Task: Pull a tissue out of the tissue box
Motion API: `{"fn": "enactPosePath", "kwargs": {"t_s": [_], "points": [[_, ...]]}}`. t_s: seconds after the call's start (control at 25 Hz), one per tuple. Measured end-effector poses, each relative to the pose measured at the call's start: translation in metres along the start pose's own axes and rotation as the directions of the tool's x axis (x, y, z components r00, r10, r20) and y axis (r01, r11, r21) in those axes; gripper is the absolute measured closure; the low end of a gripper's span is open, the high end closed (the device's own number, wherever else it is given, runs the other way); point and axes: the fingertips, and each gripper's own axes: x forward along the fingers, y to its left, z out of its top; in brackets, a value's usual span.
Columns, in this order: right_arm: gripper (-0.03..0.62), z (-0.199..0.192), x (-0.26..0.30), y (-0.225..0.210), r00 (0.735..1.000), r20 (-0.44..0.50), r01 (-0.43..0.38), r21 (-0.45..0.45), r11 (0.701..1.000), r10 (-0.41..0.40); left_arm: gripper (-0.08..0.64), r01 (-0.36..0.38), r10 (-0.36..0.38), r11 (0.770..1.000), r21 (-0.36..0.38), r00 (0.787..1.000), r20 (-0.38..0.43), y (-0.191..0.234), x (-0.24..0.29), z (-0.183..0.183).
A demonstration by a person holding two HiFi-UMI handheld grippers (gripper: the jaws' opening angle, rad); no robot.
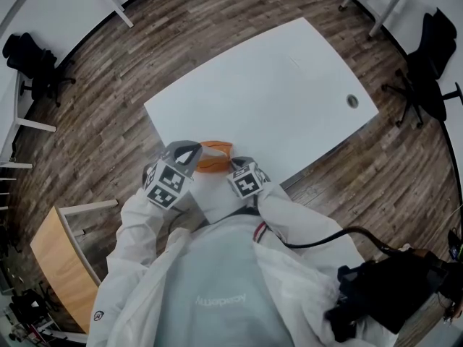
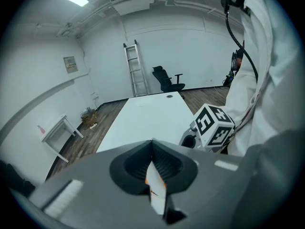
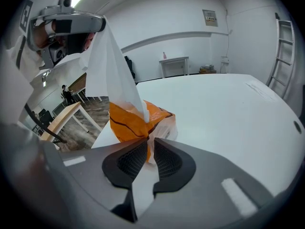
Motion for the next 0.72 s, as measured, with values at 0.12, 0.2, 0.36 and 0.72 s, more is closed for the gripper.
{"fn": "enactPosePath", "kwargs": {"t_s": [0.12, 0.2, 0.36, 0.72], "points": [[0.546, -0.001, 0.000, 0.001, 1.000, -0.002, 0.000, -0.003, 1.000, 0.000, 0.560, -0.016, 0.016, 1.000, -0.009, 1.000, 0.017, 0.003, -0.006, 0.004], [0.547, -0.001, -0.001, 0.000, 1.000, -0.003, 0.001, -0.004, 1.000, -0.001, 0.560, -0.025, 0.026, 1.000, -0.011, 0.999, 0.026, 0.006, -0.009, 0.007], [0.548, -0.001, 0.000, 0.000, 1.000, -0.002, 0.002, -0.005, 1.000, -0.002, 0.560, -0.047, 0.048, 0.999, -0.007, 0.998, 0.044, 0.012, -0.016, 0.014], [0.548, -0.002, -0.001, 0.002, 1.000, -0.007, -0.001, -0.018, 1.000, 0.001, 0.560, -0.125, 0.124, 0.992, 0.001, 0.989, 0.082, 0.027, -0.042, 0.032]]}}
